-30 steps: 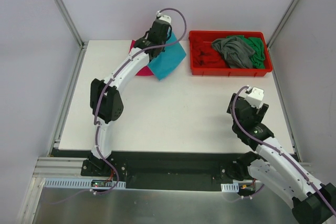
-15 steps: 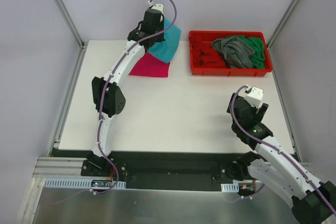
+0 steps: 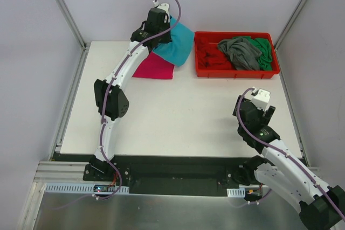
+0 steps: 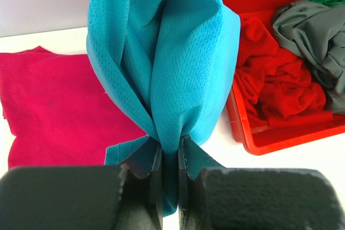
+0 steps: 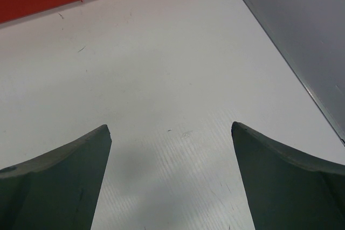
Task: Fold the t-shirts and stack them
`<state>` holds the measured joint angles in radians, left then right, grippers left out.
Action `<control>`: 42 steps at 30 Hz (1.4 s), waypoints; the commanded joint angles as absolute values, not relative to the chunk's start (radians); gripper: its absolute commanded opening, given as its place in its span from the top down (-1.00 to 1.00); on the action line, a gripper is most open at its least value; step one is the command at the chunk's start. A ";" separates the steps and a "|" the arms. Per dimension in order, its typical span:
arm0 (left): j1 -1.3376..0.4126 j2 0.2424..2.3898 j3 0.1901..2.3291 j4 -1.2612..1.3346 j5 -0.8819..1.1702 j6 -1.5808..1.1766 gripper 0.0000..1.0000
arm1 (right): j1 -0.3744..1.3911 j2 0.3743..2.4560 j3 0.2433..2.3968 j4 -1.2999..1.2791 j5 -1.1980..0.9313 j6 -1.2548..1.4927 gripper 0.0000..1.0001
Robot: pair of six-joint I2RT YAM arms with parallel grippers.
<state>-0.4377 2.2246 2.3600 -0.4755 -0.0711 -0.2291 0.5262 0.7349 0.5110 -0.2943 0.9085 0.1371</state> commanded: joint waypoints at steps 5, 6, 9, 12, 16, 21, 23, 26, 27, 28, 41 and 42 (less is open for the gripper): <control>-0.408 2.178 2.313 -0.482 -0.035 -0.241 1.00 | 0.522 0.722 0.509 -0.270 0.937 0.141 -0.93; -0.400 2.180 2.295 -0.483 -0.032 -0.241 1.00 | 0.522 0.723 0.509 -0.270 0.943 0.150 -0.93; -0.361 2.192 2.269 -0.498 -0.008 -0.229 1.00 | 0.522 0.719 0.509 -0.270 0.948 0.155 -0.93; -0.325 2.217 2.275 -0.517 -0.002 -0.184 1.00 | 0.522 0.718 0.509 -0.270 0.953 0.158 -0.93; -0.285 2.255 2.302 -0.546 0.028 -0.106 1.00 | 0.522 0.716 0.508 -0.272 0.957 0.163 -0.93; -0.261 2.304 2.316 -0.558 0.035 -0.069 1.00 | 0.520 0.713 0.508 -0.275 0.965 0.167 -0.93; -0.252 2.325 2.321 -0.558 0.057 -0.055 1.00 | 0.520 0.715 0.508 -0.276 0.965 0.167 -0.93; -0.233 2.356 2.341 -0.563 0.087 -0.034 1.00 | 0.520 0.718 0.509 -0.278 0.963 0.166 -0.93; -0.226 2.365 2.345 -0.564 0.095 -0.026 1.00 | 0.520 0.721 0.511 -0.278 0.965 0.167 -0.93; -0.218 2.373 2.355 -0.563 0.104 -0.015 1.00 | 0.520 0.724 0.511 -0.279 0.963 0.167 -0.93; -0.180 2.450 2.444 -0.561 0.083 0.094 0.99 | 0.522 0.775 0.523 -0.282 0.968 0.166 -0.93; -0.176 2.454 2.444 -0.563 0.086 0.094 0.93 | 0.520 0.781 0.525 -0.284 0.968 0.166 -0.93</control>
